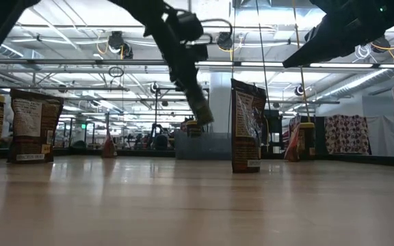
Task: Sort spices by type
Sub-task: Put the top left yellow seasoning bottle into the gray bin
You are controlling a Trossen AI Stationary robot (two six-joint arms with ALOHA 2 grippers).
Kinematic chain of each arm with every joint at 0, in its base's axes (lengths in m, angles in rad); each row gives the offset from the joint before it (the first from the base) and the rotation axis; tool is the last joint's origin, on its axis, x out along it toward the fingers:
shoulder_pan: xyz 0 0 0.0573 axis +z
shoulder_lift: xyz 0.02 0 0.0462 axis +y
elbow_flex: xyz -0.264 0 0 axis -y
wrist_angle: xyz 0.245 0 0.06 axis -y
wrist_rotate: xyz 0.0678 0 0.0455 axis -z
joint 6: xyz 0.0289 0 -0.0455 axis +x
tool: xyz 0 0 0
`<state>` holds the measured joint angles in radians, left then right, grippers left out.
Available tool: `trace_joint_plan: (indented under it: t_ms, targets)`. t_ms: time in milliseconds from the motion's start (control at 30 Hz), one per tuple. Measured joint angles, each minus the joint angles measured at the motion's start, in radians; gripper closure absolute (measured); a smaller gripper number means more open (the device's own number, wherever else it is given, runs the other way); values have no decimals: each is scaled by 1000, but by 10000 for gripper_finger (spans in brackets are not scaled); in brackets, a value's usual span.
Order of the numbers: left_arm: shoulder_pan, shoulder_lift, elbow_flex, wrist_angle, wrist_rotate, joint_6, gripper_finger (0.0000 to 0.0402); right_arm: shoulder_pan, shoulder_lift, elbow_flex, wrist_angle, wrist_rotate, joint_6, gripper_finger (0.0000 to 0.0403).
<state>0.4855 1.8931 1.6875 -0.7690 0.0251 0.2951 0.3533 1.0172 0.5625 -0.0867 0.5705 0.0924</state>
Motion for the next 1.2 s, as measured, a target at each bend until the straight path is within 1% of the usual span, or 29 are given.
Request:
trace_joint_plan:
  t_ms: [233, 533, 767, 1200]
  targets:
    - [48, 38, 0, 3, -12, 1, 167, 0, 0, 0, -1, 0, 14, 397]
    - [75, 69, 0, 2, -11, 0, 166, 0, 0, 0, -1, 0, -3, 397]
    - [76, 95, 0, -2, -6, 1, 166, 0, 0, 0, -1, 0, -7, 397]
    - [75, 96, 0, -18, -4, 0, 166, 0, 0, 0, -1, 0, -7, 397]
